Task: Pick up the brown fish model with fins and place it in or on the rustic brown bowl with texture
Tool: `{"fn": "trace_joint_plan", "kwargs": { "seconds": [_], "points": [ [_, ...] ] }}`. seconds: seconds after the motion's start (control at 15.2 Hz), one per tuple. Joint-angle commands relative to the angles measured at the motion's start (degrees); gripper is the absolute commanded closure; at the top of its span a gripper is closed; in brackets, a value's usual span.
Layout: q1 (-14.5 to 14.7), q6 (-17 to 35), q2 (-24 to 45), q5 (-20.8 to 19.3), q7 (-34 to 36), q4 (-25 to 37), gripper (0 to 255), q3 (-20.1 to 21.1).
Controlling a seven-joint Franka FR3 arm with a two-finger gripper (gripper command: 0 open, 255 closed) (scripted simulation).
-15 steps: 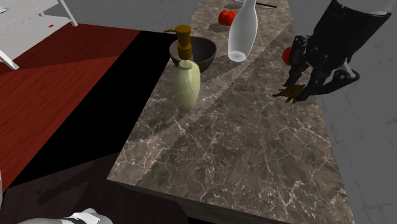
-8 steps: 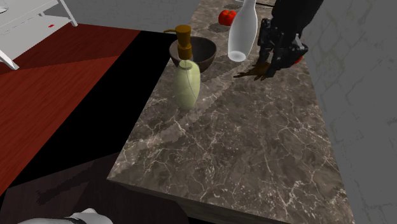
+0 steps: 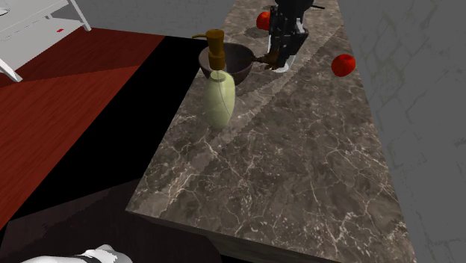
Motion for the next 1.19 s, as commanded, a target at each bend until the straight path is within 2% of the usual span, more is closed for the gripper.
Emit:
{"fn": "trace_joint_plan", "kwargs": {
  "seconds": [0.0, 0.46, 0.79, 1.12],
  "points": [
    [1.60, -0.41, 1.23, -0.25, 2.57, 1.67, 255, 0.89],
    [7.83, -2.58, 7.61, -1.83, 11.29, 10.26, 255, 3.56],
    [13.44, -5.79, 14.76, -3.66, 17.60, 20.63, 255, 4.91],
    [13.27, -2.07, 15.00, -3.72, 17.56, 17.13, 255, 4.76]
  ]
}}
